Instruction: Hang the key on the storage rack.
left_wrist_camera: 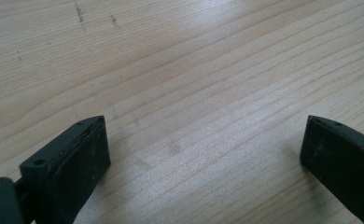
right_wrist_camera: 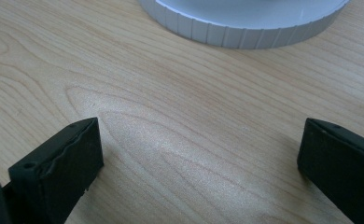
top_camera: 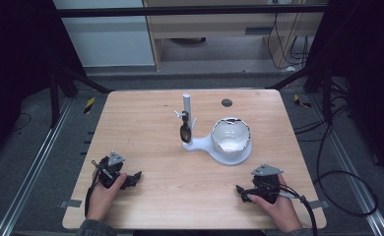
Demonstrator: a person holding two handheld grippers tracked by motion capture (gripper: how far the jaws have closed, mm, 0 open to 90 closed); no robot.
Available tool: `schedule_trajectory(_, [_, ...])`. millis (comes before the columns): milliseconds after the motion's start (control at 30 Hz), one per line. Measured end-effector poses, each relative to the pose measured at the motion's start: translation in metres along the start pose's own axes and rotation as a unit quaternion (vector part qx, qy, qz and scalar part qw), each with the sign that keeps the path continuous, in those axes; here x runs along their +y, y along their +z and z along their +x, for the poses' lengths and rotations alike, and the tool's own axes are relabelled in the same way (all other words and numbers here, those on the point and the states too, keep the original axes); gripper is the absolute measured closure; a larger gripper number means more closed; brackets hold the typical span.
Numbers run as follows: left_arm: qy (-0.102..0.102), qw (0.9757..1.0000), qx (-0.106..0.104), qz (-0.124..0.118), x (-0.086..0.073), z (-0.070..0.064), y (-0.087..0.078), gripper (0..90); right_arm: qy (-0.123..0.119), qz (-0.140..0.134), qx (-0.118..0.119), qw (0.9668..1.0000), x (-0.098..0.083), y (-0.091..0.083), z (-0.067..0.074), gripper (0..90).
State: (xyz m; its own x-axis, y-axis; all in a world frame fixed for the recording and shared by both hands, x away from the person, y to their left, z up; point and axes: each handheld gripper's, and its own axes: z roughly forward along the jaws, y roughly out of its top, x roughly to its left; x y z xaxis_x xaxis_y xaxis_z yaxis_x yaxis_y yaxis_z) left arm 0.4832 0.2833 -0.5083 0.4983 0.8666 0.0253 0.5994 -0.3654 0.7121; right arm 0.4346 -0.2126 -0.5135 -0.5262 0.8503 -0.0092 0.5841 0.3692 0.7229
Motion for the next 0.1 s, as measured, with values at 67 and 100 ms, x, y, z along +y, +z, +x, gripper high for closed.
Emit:
schedule_trajectory(67, [-0.003, 1.0000, -0.002, 0.001, 0.0003, 0.0003, 0.0005, 0.0, 0.000, 0.000, 0.000, 1.0000, 0.0001, 0.0001, 0.0001, 0.5])
schedule_trajectory(100, [-0.004, 1.0000, -0.001, 0.001, 0.0004, 0.0002, 0.0006, 0.0, 0.001, 0.000, -0.001, 1.0000, 0.0003, 0.0003, 0.0001, 0.5])
